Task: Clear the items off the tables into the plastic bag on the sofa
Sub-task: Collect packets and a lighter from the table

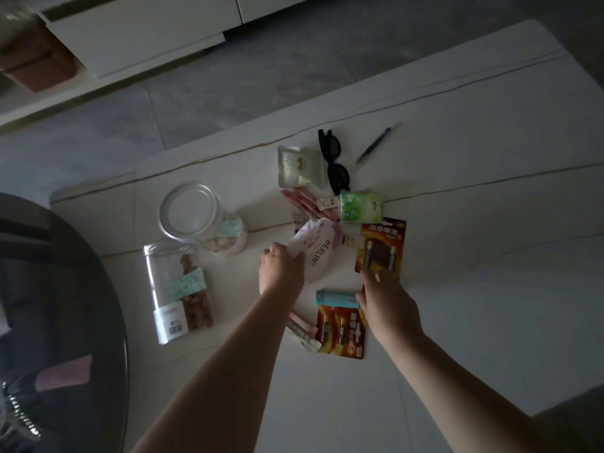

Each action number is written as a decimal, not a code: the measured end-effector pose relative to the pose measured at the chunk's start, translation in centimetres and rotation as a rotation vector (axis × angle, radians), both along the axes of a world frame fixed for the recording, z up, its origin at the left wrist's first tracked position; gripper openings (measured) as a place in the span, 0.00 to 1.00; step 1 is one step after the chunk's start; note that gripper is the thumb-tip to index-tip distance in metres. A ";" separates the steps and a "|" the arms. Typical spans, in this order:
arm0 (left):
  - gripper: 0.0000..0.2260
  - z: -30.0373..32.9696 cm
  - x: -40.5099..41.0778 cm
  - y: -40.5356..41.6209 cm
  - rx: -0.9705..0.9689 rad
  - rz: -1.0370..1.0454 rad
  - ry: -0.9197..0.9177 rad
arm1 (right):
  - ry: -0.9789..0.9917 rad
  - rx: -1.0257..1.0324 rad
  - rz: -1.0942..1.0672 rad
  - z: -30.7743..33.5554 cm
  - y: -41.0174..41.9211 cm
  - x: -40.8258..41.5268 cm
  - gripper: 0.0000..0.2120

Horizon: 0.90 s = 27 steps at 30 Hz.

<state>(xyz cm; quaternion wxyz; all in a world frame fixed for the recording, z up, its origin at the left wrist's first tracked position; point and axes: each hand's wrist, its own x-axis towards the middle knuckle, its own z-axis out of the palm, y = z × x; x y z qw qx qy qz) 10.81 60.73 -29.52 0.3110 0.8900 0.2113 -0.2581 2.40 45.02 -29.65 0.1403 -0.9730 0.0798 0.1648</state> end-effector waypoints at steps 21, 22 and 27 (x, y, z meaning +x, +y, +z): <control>0.09 -0.6 -0.5 -2.6 0.157 0.060 0.055 | -0.108 -0.042 0.031 2.5 -4.1 -0.8 0.06; 0.08 -0.3 -0.6 -2.7 0.153 0.042 0.050 | -0.105 -0.031 0.017 2.7 -4.3 -0.9 0.07; 0.11 2.7 -0.7 -3.6 0.140 -0.005 0.049 | -0.035 0.075 0.022 5.2 -6.0 -1.6 0.14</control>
